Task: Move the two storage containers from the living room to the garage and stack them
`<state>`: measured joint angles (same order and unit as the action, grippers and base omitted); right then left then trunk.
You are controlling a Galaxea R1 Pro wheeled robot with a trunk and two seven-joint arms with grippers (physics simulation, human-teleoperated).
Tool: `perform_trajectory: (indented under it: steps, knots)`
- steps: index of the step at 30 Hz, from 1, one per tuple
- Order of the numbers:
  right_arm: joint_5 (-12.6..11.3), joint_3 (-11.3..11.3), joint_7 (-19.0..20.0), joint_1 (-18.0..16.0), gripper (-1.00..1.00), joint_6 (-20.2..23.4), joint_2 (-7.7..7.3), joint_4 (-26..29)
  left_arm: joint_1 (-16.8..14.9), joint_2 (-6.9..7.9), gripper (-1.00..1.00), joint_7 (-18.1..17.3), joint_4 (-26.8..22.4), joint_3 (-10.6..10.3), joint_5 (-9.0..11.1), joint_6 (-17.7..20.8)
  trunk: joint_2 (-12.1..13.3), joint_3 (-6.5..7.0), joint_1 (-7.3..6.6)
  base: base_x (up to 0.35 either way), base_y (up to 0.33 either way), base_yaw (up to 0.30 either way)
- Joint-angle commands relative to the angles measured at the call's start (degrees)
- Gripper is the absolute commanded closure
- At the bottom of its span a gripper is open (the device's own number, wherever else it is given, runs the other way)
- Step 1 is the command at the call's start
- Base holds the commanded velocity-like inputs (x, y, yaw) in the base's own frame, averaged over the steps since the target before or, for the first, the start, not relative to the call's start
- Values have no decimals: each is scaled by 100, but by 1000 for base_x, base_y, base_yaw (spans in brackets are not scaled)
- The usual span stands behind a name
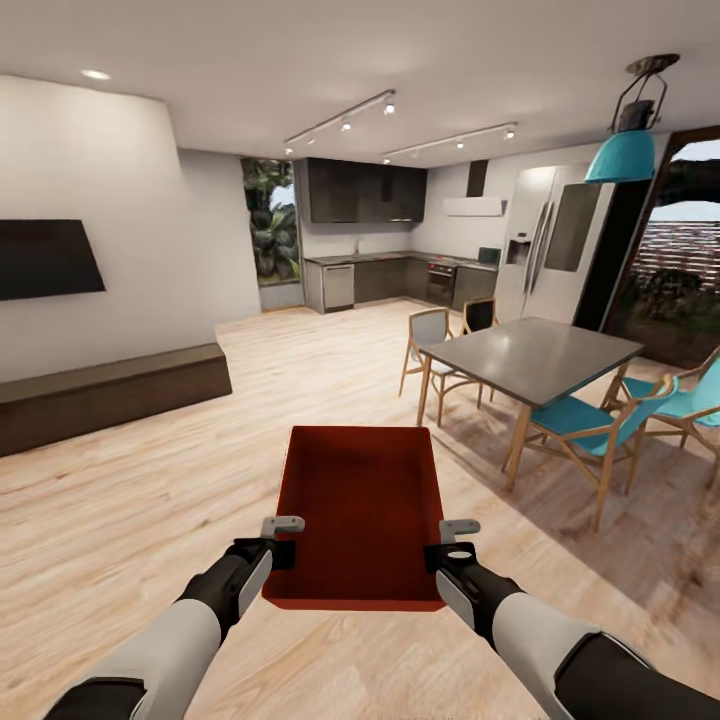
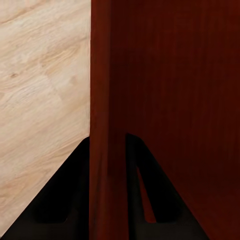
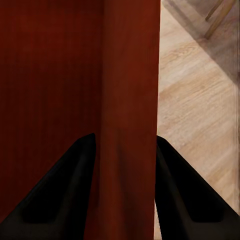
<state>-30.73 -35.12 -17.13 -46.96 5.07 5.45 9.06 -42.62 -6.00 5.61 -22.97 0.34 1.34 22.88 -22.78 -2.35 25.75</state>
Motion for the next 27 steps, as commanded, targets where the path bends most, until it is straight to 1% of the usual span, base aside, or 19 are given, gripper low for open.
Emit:
perform_trajectory:
  steps: [1, 27]
  knots:
    - [-52, -32, -36, -6, 100, 46, 24, 25, -1, -6, 100, 45, -13, 10, 15, 33, -14, -13, 4, 0, 0, -288]
    - [-53, -39, -36, -6, 100, 46, 26, 25, -4, 2, 100, 45, -24, 10, 15, 33, -14, -13, 4, 0, 0, -288]
